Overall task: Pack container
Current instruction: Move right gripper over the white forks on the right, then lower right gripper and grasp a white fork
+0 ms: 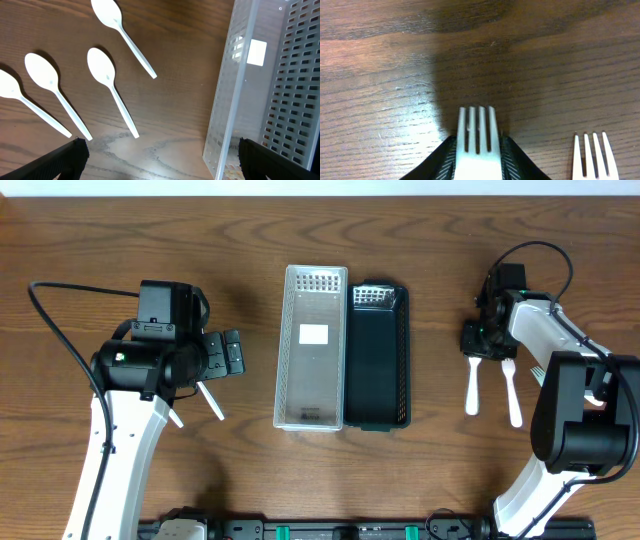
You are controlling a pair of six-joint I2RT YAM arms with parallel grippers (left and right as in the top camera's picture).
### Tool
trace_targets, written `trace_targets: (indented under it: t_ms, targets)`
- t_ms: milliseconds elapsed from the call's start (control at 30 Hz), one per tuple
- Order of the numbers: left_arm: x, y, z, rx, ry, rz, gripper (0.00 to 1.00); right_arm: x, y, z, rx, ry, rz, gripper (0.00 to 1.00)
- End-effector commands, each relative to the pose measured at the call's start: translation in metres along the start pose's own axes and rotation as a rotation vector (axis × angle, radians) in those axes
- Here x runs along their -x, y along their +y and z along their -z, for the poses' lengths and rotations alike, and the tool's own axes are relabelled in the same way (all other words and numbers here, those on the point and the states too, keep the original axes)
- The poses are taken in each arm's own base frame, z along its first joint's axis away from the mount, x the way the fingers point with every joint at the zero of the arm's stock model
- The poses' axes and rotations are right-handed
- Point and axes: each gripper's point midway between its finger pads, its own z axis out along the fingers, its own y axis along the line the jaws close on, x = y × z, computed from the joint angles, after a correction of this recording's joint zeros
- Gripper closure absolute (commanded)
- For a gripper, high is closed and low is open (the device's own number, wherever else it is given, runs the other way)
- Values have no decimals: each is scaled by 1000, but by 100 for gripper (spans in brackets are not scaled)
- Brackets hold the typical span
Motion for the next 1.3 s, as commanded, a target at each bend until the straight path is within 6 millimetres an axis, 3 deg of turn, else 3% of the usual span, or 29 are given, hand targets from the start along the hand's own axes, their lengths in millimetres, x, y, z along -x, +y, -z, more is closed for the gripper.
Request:
trace_targets:
  t_ms: [0, 400, 1067, 1200, 1267]
  targets:
    - [2, 3, 1, 12, -6, -2, 2, -11, 7, -15, 27, 53, 4, 70]
    - [2, 3, 1, 12, -6, -2, 2, -9, 7, -15, 28, 46, 4, 78]
    - [2, 3, 1, 12, -6, -2, 2, -9, 7, -15, 28, 45, 4, 78]
    - [2, 3, 1, 12, -7, -2, 2, -9, 7, -15, 28, 45, 4, 91]
    - [2, 3, 1, 12, -6, -2, 2, -9, 7, -15, 28, 45, 4, 92]
